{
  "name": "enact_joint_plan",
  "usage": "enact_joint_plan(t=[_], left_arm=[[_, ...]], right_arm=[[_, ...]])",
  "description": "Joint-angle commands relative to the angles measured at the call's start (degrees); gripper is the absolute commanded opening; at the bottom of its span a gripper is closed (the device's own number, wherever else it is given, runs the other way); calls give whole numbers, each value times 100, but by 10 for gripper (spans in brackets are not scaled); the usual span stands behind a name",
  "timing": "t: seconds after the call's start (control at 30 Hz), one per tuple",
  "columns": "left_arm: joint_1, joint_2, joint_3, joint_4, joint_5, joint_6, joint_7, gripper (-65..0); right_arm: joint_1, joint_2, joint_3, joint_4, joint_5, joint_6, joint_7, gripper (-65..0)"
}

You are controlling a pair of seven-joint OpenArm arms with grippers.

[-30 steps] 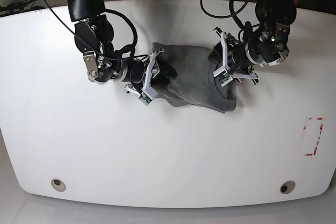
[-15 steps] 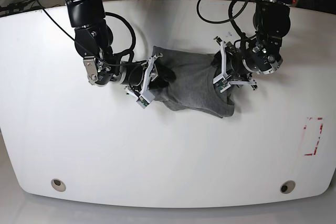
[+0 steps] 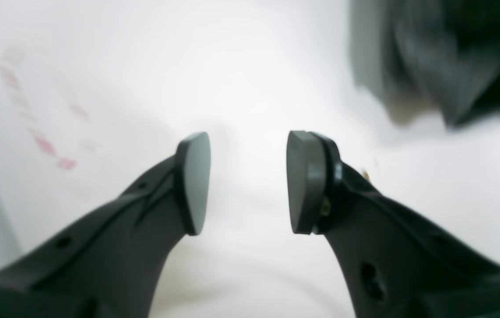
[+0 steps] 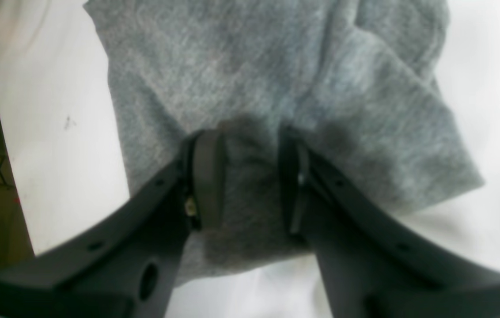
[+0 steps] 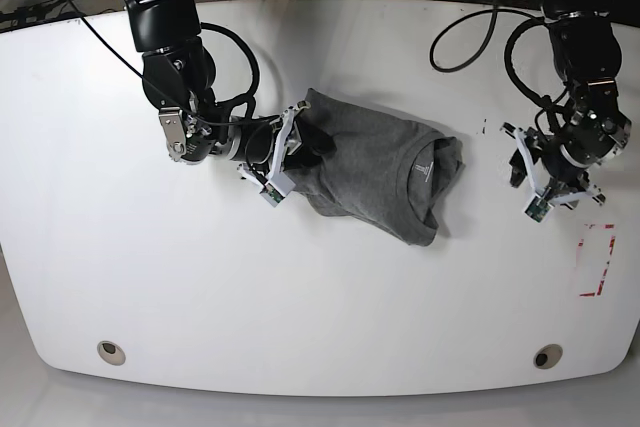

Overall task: Fold the T-shirt properly
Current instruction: 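Grasp the bundle's sides with both grippers and square it up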

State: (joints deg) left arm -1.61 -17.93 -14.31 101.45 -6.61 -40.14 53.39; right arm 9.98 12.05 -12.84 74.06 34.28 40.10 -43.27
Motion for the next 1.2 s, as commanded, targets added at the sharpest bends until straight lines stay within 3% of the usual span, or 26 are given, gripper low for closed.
enact_joint_plan(t=[0.0,0.17,0.4,0.6,0.73,0.97,1.17], left_arm=[[33,-31,-147,110,33,14,-33,-390],[473,189,81,347,33,14,-33,-390],[1027,655,1268,796,85,14,-33,-392],[1176,1068,1813,787,138,14,-33,-392],[1202,1165,2112,778,516,14,-33,-392],[1009,1226,2147,180,815,14,-59,-392],[649,1218,1725,-206,815,14,-59,-392]], right_arm=[[114,30,40,273,5,-10,-3,-457],[114,47,137,853,5,-10,-249,-457],[440,39,814,1099,-74,-10,-601,-455],[923,3,831,378,-839,-10,-548,-455],[1073,-216,814,-140,-1499,-10,-91,-455],[1240,-568,823,-993,-2712,-10,718,-455],[835,-550,823,-457,-2905,-10,542,-458]])
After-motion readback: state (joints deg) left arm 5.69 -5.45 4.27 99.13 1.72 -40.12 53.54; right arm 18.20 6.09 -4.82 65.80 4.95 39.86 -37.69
